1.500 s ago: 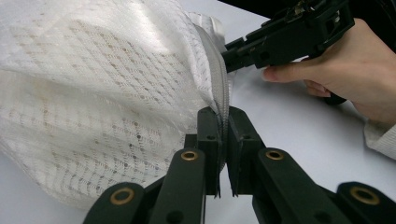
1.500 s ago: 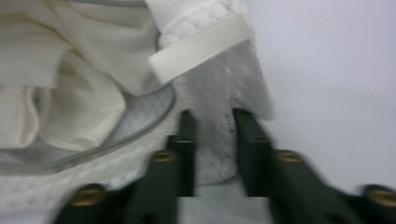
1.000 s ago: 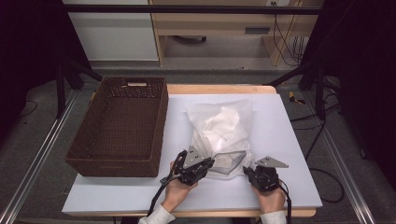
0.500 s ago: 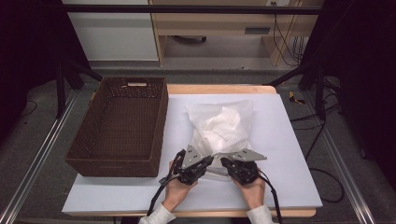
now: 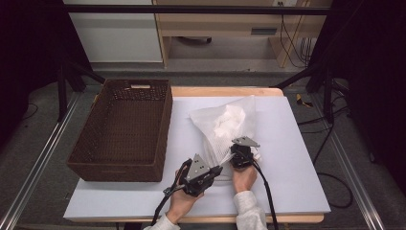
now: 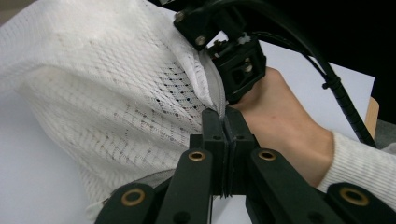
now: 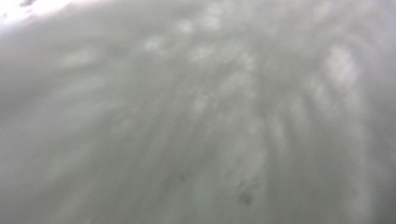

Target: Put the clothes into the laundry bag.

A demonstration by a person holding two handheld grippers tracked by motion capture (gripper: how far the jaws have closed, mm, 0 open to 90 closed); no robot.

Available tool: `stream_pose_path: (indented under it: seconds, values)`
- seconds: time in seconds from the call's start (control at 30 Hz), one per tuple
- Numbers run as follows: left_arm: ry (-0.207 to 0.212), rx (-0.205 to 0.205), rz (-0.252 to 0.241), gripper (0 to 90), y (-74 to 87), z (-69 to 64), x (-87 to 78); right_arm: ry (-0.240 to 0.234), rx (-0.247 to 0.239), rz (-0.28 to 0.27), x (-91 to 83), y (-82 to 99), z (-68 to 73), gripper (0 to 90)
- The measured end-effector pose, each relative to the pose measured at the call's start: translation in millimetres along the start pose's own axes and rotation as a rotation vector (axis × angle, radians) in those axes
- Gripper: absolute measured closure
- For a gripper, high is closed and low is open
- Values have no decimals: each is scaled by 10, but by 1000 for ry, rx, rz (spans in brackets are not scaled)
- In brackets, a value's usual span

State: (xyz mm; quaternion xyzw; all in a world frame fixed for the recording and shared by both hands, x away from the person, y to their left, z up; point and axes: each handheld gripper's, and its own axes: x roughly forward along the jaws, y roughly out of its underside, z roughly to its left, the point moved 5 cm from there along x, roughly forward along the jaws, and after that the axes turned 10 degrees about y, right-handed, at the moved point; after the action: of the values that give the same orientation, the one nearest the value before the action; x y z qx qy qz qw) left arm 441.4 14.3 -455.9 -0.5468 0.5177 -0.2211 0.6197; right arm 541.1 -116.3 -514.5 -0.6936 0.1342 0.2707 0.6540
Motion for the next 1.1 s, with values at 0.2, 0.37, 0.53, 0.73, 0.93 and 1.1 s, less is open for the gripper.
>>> stream_pose_path:
  seconds: [0.2,0.37,0.53,0.73,0.93,1.1]
  values:
    - [-8,-31,30,855,66,103,56,-89,-55,-22,-197,91,-14,760]
    - [-49,-31,54,603,115,133,0,-104,-135,-75,-675,168,-228,607]
    - [-119,-27,61,416,186,227,-295,37,-96,-138,-971,126,-713,466]
    - [-186,-116,164,389,477,515,-162,94,-92,45,-569,285,-994,505]
    - [-194,-155,221,522,599,581,6,43,-62,115,-508,377,-1033,834]
    - [-266,-135,247,843,599,586,-11,22,-86,118,-655,410,-985,882]
